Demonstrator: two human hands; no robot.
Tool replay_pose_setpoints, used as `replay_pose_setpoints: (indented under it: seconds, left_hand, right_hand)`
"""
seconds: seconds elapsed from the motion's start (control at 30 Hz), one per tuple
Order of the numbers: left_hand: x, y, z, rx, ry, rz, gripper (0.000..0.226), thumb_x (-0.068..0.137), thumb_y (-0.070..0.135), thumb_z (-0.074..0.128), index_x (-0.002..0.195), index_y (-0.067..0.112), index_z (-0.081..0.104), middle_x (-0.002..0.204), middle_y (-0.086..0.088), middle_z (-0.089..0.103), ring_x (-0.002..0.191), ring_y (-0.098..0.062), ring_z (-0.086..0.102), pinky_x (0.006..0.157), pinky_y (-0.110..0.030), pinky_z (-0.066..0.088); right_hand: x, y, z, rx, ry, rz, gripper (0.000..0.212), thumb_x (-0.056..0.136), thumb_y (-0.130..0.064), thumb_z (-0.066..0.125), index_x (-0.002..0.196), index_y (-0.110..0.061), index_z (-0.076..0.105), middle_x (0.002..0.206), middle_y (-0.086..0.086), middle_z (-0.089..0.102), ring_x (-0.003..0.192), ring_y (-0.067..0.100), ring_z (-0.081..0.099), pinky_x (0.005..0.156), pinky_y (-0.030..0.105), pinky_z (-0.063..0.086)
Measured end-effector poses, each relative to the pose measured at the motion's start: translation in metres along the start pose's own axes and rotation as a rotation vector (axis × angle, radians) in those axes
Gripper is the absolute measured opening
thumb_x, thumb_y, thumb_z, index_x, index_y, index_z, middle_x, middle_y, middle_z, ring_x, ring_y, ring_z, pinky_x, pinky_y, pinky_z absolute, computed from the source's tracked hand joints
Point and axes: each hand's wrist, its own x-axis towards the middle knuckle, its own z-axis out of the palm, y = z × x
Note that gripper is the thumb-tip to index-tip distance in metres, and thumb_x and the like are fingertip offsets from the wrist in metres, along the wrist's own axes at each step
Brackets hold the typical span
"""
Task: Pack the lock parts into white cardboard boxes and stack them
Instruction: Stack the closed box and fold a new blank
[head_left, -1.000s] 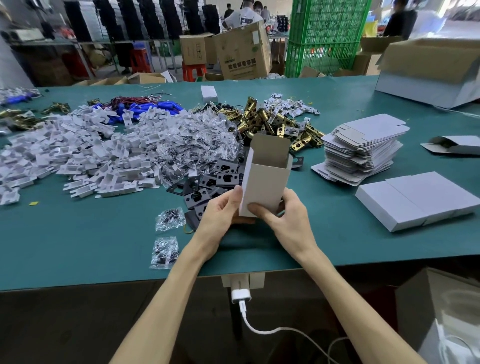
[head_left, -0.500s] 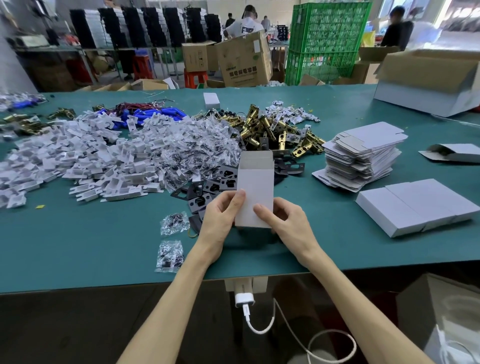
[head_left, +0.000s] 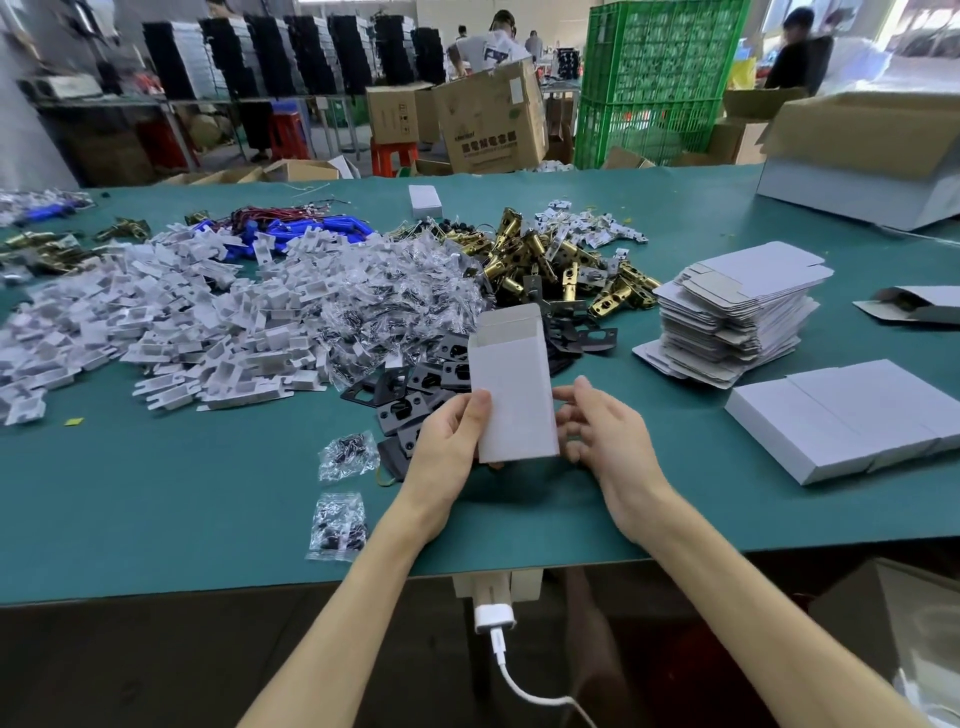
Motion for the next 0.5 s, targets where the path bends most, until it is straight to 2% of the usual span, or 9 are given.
replay_pose_setpoints:
  seconds: [0.1, 0.17, 0.27, 0.33, 0.4, 0.5]
  left_hand:
    - [0.001, 0.001, -0.001, 0.001, 0.023, -0.013, 0.039, 0.103, 0.043, 0.054, 0.106, 0.006, 0.066, 0.09, -0.003, 0.072, 0.076, -0.015, 0.067, 0.053, -0.029, 0.055]
    - [0.001, 0.001, -0.001, -0.003, 0.06, -0.019, 0.038, 0.107, 0.04, 0.051, 0.106, 0.005, 0.065, 0.09, -0.006, 0.069, 0.076, -0.016, 0.065, 0.052, -0.029, 0.054]
    - [0.003, 0.001, -0.002, -0.049, 0.098, -0.048, 0.04, 0.108, 0.04, 0.048, 0.111, 0.003, 0.063, 0.097, -0.01, 0.068, 0.082, -0.018, 0.065, 0.055, -0.029, 0.054]
    - [0.005, 0.0, -0.003, -0.071, 0.098, -0.062, 0.041, 0.108, 0.04, 0.048, 0.115, 0.002, 0.063, 0.1, -0.011, 0.069, 0.084, -0.018, 0.066, 0.058, -0.029, 0.055]
    - [0.006, 0.0, -0.003, -0.069, 0.094, -0.069, 0.04, 0.108, 0.04, 0.049, 0.114, 0.003, 0.063, 0.1, -0.011, 0.07, 0.084, -0.018, 0.067, 0.059, -0.03, 0.056]
    - [0.007, 0.0, -0.003, -0.06, 0.103, -0.074, 0.041, 0.108, 0.04, 0.05, 0.113, 0.001, 0.062, 0.095, -0.007, 0.071, 0.081, -0.016, 0.067, 0.057, -0.029, 0.056]
  right_hand:
    - [0.027, -0.019, -0.003, 0.15, 0.022, 0.063, 0.02, 0.102, -0.022, 0.058, 0.106, -0.007, 0.07, 0.077, 0.0, 0.067, 0.065, 0.012, 0.064, 0.053, 0.022, 0.046]
    - [0.053, -0.033, 0.0, 0.059, 0.037, 0.019, 0.018, 0.101, -0.016, 0.058, 0.112, -0.006, 0.069, 0.09, 0.006, 0.071, 0.077, 0.016, 0.069, 0.059, 0.024, 0.053]
    - [0.098, -0.043, 0.013, -0.152, 0.028, -0.033, 0.025, 0.101, -0.011, 0.058, 0.124, -0.009, 0.064, 0.111, 0.011, 0.067, 0.097, 0.021, 0.067, 0.079, 0.031, 0.059]
    - [0.126, -0.048, 0.024, -0.29, 0.016, -0.056, 0.032, 0.098, -0.011, 0.06, 0.13, -0.015, 0.061, 0.119, 0.009, 0.064, 0.097, 0.017, 0.065, 0.089, 0.033, 0.059]
    - [0.147, -0.051, 0.035, -0.439, 0.019, -0.102, 0.041, 0.095, -0.012, 0.061, 0.136, -0.019, 0.058, 0.123, 0.006, 0.061, 0.093, 0.013, 0.062, 0.077, 0.025, 0.056]
    - [0.171, -0.048, 0.046, -0.606, 0.063, -0.181, 0.053, 0.093, -0.01, 0.061, 0.144, -0.02, 0.053, 0.124, 0.001, 0.057, 0.089, 0.007, 0.056, 0.061, 0.013, 0.043]
